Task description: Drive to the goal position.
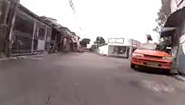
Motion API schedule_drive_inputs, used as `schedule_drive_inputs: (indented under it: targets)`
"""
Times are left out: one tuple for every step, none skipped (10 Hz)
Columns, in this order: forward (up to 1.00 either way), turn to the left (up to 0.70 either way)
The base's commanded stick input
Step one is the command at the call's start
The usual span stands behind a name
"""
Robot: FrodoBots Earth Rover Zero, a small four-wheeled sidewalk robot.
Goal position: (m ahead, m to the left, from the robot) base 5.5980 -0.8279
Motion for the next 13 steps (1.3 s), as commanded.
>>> schedule_drive_inputs:
  targets:
    - [1.0,0.0]
    - [1.0,0.0]
    - [1.0,0.0]
    - [1.0,0.0]
    - [1.0,0.0]
    - [1.0,0.0]
    - [1.0,0.0]
    - [1.0,0.0]
    - [1.0,0.0]
    - [1.0,0.0]
    - [1.0,0.0]
    - [1.0,0.0]
    - [1.0,0.0]
